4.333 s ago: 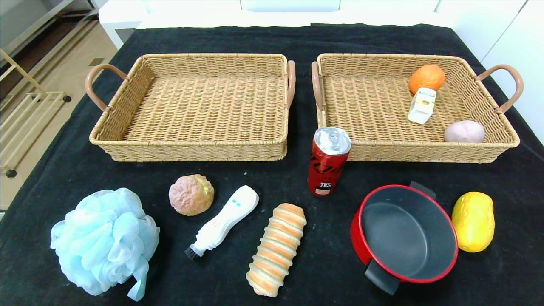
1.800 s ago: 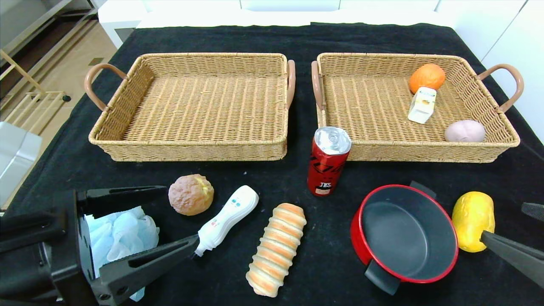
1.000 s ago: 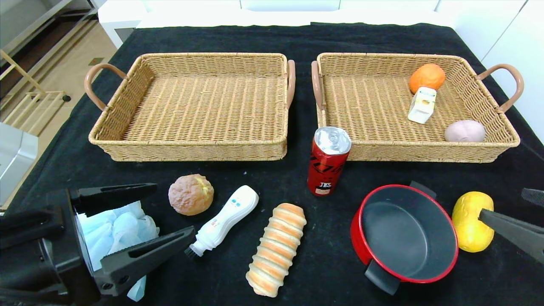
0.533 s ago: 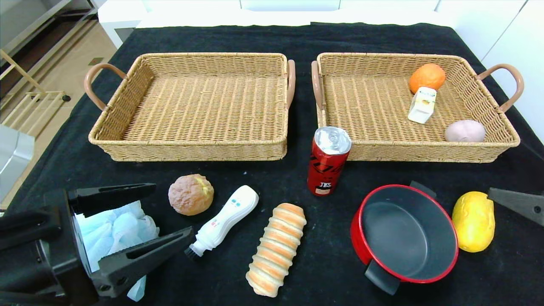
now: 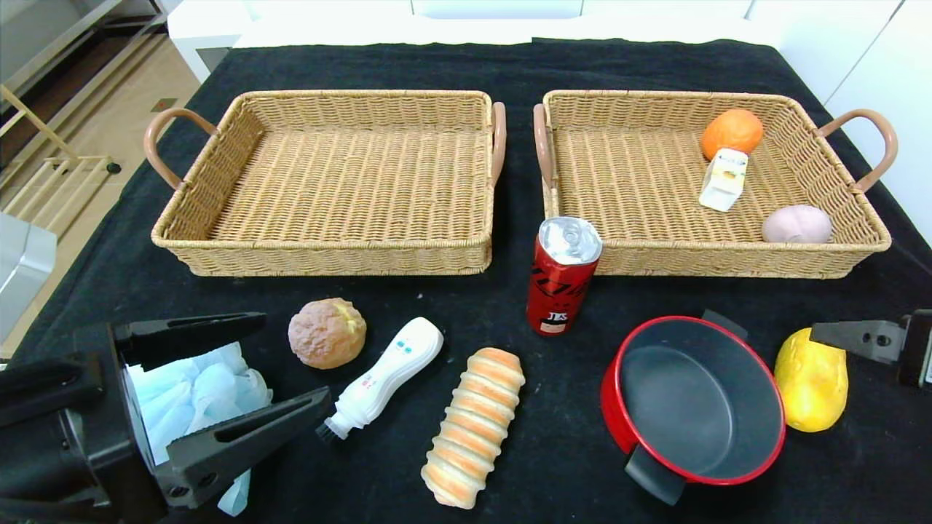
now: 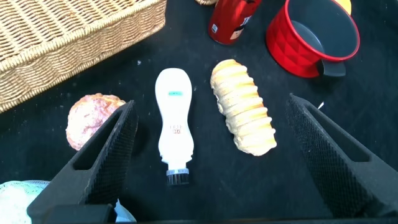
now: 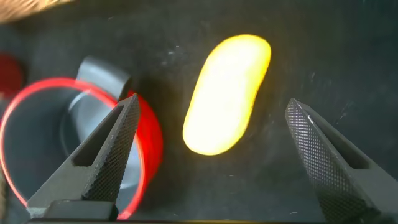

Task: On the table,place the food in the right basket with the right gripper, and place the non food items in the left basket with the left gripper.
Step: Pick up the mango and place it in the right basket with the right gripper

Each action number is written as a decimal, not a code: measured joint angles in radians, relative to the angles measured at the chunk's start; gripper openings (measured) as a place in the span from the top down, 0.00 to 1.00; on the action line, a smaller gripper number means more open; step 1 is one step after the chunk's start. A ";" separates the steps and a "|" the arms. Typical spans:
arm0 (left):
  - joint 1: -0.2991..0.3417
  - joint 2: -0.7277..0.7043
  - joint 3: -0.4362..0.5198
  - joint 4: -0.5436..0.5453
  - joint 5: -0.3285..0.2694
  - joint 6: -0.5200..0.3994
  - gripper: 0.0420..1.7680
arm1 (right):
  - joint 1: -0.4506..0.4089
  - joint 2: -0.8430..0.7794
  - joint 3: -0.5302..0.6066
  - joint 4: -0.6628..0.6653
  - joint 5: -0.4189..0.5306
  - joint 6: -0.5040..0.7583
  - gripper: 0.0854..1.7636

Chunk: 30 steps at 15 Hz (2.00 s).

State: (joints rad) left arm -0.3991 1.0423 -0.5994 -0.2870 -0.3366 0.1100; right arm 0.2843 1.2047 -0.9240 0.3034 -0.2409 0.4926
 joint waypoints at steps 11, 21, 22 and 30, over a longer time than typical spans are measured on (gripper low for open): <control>0.000 -0.002 0.001 0.000 -0.001 0.000 0.03 | -0.064 0.175 -0.022 0.016 0.006 0.170 0.03; 0.000 -0.014 0.003 0.001 0.015 0.018 0.03 | -0.067 0.241 -0.016 0.013 0.037 0.186 0.03; 0.000 -0.015 0.003 0.001 0.015 0.018 0.03 | -0.067 0.246 -0.016 0.011 0.036 0.190 0.03; 0.000 -0.023 0.004 0.001 0.016 0.020 0.03 | -0.069 0.263 -0.011 -0.001 0.038 0.203 0.42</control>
State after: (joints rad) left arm -0.3987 1.0198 -0.5955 -0.2862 -0.3209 0.1298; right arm 0.2153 1.4681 -0.9355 0.3021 -0.2026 0.6960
